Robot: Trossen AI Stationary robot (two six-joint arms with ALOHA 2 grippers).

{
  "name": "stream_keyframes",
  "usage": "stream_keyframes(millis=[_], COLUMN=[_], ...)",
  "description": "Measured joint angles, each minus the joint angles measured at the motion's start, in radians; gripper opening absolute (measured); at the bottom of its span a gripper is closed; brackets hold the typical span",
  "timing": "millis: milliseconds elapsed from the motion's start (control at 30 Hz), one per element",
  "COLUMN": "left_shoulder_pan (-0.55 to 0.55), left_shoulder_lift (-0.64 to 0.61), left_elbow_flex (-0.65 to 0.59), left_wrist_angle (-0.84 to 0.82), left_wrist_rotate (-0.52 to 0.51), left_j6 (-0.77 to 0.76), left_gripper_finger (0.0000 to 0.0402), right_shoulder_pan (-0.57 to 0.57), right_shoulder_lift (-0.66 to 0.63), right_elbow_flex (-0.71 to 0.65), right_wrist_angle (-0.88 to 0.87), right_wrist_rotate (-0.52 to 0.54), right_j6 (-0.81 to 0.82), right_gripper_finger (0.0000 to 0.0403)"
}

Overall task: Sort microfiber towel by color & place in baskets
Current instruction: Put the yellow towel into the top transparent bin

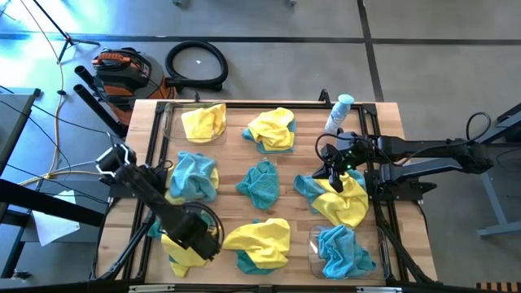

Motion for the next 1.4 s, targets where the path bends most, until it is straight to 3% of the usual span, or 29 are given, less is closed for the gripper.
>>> stream_keyframes(millis=[400, 500, 633, 933, 1200, 1300, 1400], left_shoulder_pan=[-0.047, -0.047, -0.046, -0.046, -0.046, -0.043, -0.032], left_shoulder_lift=[0.130, 0.138, 0.138, 0.094, 0.006, -0.022, -0.069], left_elbow_flex=[0.000, 0.000, 0.000, 0.015, 0.153, 0.212, 0.222], left_wrist_angle=[0.088, 0.087, 0.083, 0.064, -0.147, -0.218, -0.208], left_wrist_rotate=[0.055, 0.056, 0.056, 0.091, -0.084, -0.196, -0.371], left_j6=[0.008, 0.002, 0.000, -0.023, -0.060, -0.060, -0.022], left_gripper_finger=[0.0124, 0.0091, 0.0017, 0.0001, 0.0001, 0.0000, 0.0000], right_shoulder_pan=[0.000, 0.000, 0.000, 0.000, 0.000, 0.000, 0.000], right_shoulder_lift=[0.000, 0.000, 0.000, 0.001, 0.001, 0.001, 0.001], right_elbow_flex=[0.000, 0.000, 0.001, 0.001, 0.001, 0.001, 0.001], right_wrist_angle=[0.000, 0.000, 0.000, 0.000, 0.001, 0.001, 0.001], right_wrist_rotate=[0.000, 0.000, 0.000, 0.000, 0.001, 0.001, 0.001], right_j6=[0.023, 0.023, 0.022, 0.018, 0.000, 0.000, 0.000], right_gripper_finger=[0.0000, 0.0000, 0.0000, 0.0000, 0.0000, 0.0000, 0.0000])
